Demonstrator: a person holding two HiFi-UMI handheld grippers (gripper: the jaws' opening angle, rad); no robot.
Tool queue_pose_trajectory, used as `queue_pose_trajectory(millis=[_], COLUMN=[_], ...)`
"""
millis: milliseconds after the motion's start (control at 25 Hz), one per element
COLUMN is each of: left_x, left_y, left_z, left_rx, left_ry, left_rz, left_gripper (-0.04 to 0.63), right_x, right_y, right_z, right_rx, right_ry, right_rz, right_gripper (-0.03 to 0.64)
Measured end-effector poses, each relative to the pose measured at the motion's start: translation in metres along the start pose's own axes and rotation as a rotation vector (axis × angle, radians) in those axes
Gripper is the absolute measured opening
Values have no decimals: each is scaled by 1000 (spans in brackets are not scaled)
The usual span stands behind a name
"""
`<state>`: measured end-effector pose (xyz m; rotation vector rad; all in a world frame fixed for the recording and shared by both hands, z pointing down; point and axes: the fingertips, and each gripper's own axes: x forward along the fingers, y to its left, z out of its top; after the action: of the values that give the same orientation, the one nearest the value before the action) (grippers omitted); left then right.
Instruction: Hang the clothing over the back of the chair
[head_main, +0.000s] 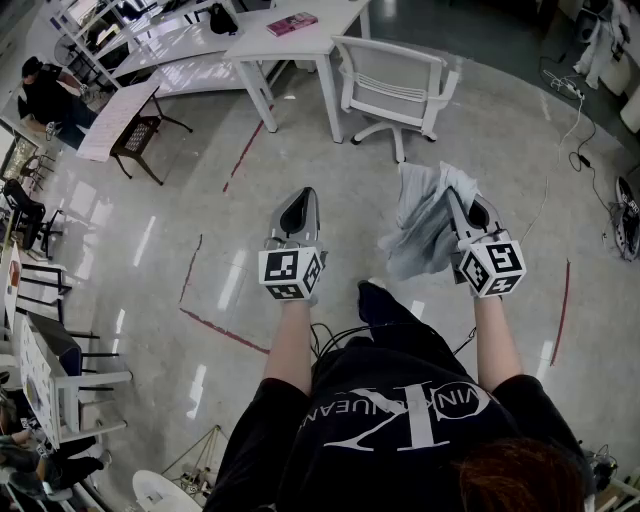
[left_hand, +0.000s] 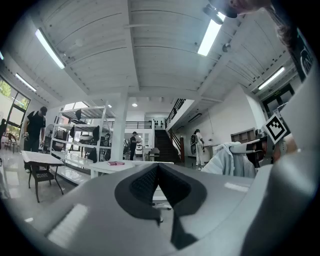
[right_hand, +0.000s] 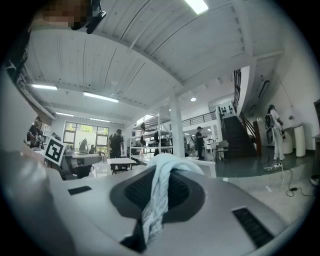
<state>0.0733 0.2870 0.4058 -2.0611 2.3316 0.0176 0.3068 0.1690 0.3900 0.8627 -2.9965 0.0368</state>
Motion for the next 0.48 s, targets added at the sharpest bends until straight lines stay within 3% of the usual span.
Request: queue_pose_trajectory(millis=[480], left_x=[43], left_y=[39], left_z=[-13], left_rx=[-8], left_ry=[7], left_rz=[4], left_gripper=[11], right_x=[56], right_y=[-8], right_z=[-16], right_rx=[13], right_ry=[11], right_rz=[-3], right_gripper=[38])
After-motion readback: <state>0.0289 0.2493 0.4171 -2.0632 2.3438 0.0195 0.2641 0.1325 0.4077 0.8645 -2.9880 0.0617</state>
